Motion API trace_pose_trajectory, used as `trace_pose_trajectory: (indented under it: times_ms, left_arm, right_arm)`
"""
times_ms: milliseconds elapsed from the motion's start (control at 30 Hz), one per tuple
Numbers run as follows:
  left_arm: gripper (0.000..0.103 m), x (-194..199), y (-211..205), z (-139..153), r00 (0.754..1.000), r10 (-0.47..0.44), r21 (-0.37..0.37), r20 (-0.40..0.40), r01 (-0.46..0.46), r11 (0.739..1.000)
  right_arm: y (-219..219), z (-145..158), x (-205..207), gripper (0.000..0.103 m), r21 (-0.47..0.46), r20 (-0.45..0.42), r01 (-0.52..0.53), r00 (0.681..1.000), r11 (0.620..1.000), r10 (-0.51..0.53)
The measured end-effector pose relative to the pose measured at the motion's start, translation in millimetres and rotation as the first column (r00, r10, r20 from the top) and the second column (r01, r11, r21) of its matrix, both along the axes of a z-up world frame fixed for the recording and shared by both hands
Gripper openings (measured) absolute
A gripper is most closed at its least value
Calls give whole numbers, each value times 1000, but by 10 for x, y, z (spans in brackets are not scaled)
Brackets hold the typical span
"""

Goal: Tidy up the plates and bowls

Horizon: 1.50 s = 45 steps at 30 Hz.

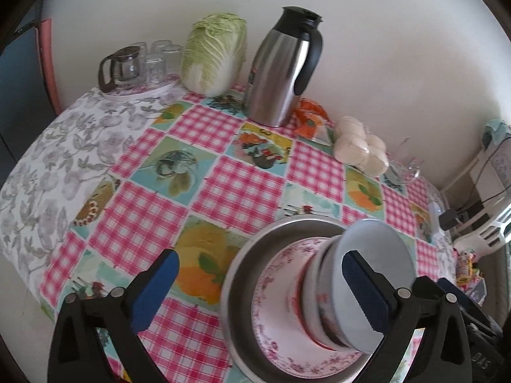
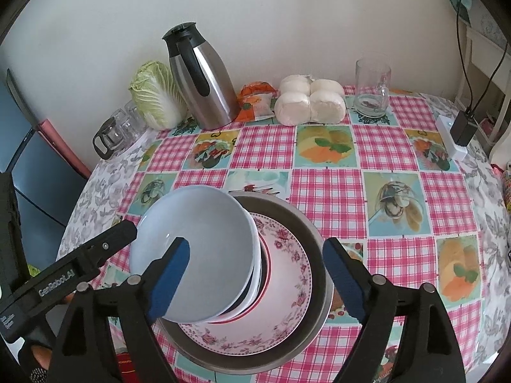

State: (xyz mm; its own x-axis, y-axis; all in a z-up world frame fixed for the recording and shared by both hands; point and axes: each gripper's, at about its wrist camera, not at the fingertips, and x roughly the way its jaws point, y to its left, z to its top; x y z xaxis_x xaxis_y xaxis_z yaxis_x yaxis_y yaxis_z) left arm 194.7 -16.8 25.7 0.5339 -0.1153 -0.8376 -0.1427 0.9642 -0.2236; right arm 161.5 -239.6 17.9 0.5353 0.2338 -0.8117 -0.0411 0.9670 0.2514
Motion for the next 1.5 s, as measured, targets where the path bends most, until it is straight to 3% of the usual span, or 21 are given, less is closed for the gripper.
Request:
trace_pose_trajectory:
  times_ms: [167,300,467,867,1167,1500]
  left_arm:
    - [103,1,30,-19,1000,12,14,5,-12,1000]
    - [103,2,32,-12,999,29,75,19,-31,997]
    - [103,2,57,4,999,34,66,29,-36,997]
    - [103,-45,-17,80,998,-3,136,64,-6,991]
    - [103,-250,-62,191,994,-22,220,111,-3,976]
    - [103,-702,-162,131,992,-82,279,95,52,959]
  right_arm:
    - [-23,-7,1,91,1,7,3,1000,1000,-3]
    - [-45,-15,7,92,7,9,7,1000,1000,-7]
    - [-77,-7,5,94,7,16,20,1000,1000,-20]
    - [-89,35,-44,94,-3,23,31,999,1000,-31]
    - [-106,66,-330,94,-10,42,65,997,998,-64]
    - [-229,-97,-757,94,-16,34,124,992,992,-124]
